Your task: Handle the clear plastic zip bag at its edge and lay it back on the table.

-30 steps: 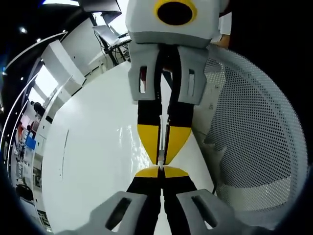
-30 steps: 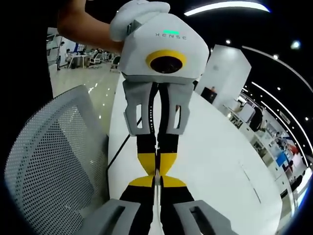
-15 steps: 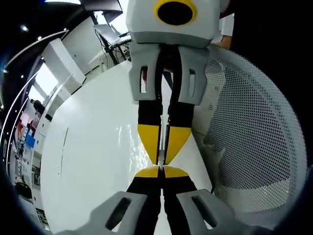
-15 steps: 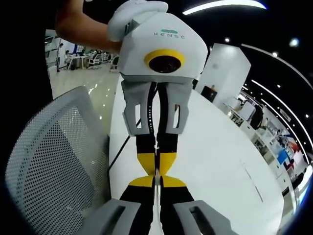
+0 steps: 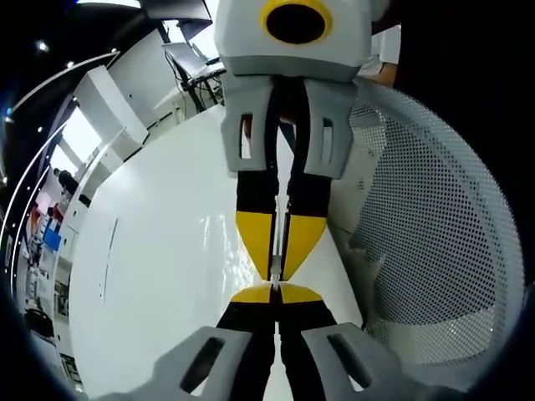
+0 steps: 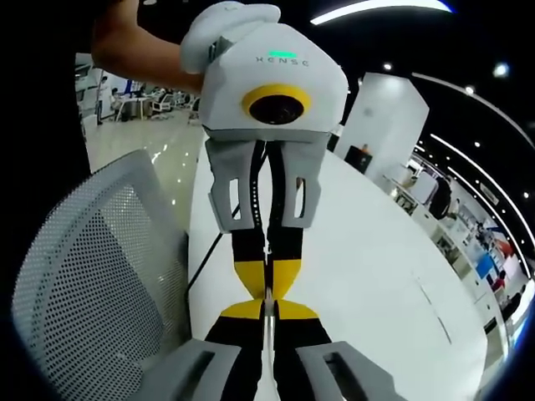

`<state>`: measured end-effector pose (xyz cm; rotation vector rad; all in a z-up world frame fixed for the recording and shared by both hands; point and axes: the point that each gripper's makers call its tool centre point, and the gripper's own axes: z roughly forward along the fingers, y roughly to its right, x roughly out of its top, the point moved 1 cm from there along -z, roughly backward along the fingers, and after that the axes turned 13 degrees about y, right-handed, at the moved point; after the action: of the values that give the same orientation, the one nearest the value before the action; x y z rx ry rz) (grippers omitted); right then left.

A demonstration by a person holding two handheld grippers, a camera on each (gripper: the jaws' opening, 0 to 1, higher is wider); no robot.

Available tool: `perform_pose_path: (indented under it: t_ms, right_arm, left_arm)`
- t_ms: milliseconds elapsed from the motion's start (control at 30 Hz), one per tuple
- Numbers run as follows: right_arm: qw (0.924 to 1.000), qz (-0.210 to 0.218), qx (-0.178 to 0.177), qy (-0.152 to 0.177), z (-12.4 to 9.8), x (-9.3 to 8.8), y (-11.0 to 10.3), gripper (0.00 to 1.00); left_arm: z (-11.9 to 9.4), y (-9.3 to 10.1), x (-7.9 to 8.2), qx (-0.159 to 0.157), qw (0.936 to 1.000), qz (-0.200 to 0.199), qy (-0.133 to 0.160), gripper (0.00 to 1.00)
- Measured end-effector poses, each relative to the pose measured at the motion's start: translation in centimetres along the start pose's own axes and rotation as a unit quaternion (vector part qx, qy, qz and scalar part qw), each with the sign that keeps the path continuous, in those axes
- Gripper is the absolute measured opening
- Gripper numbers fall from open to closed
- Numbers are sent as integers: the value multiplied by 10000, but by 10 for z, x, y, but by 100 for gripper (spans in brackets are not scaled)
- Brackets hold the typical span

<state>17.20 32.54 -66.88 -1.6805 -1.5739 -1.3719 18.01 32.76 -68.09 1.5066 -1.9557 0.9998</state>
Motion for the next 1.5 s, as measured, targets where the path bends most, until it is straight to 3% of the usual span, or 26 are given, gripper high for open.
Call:
perform_pose_path:
  t_ms: [1500]
  right_arm:
    - [9999,101,-57,37,0,3,-2,0]
  left_arm:
    - [-4,1,0,47,10000,-55,13,0]
